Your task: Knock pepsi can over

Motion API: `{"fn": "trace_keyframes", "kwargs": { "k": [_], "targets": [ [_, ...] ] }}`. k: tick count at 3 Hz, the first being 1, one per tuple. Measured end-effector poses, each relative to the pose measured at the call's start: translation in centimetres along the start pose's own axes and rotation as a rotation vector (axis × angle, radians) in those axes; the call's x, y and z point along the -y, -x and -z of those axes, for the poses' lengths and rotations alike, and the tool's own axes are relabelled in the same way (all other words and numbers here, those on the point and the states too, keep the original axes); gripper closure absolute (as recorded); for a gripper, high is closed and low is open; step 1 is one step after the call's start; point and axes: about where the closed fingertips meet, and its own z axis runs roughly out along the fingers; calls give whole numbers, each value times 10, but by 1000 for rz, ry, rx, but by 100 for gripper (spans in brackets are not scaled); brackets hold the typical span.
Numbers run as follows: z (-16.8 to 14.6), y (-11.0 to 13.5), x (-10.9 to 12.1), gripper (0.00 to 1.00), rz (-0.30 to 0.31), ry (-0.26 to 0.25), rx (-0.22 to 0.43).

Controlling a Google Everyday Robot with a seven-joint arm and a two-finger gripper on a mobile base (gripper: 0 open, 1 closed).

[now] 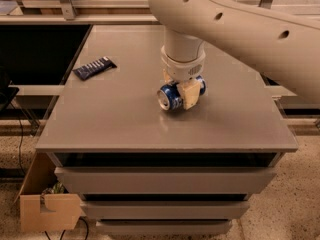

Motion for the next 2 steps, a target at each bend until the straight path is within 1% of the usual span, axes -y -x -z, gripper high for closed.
{"fn": "trace_keyframes", "kwargs": {
  "k": [1,2],
  "targets": [
    [0,-2,-1,17,-3,14,-6],
    [2,-9,-4,0,-11,44,-12]
  ]
}}
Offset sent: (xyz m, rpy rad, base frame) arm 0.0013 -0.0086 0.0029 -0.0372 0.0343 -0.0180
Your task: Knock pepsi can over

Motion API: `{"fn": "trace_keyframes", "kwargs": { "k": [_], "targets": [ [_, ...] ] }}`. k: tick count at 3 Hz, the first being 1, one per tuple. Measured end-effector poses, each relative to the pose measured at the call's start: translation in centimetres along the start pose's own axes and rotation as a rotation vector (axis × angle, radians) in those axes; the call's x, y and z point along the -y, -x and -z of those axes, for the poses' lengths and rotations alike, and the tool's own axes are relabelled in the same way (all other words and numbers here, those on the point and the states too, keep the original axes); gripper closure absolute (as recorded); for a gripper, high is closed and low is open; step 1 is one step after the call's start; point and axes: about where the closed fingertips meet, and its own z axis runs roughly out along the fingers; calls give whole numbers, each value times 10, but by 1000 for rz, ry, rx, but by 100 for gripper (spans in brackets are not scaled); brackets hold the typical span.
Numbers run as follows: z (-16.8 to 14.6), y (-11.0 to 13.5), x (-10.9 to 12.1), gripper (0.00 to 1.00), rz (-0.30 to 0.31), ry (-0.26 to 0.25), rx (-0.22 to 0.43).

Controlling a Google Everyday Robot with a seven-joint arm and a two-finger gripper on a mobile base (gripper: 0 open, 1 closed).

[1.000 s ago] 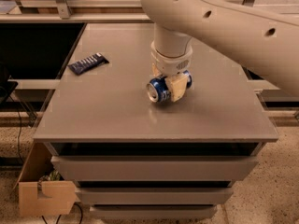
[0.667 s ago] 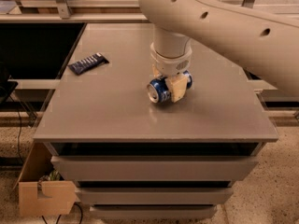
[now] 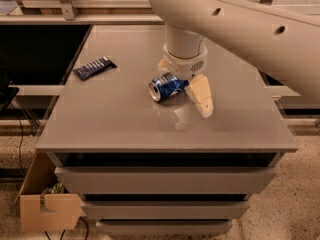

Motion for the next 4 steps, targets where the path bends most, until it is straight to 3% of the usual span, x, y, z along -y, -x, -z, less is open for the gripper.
{"fn": "trace_keyframes", "kwargs": {
  "k": [4],
  "targets": [
    [5,-10,5,0,-56,13,3]
  ]
}}
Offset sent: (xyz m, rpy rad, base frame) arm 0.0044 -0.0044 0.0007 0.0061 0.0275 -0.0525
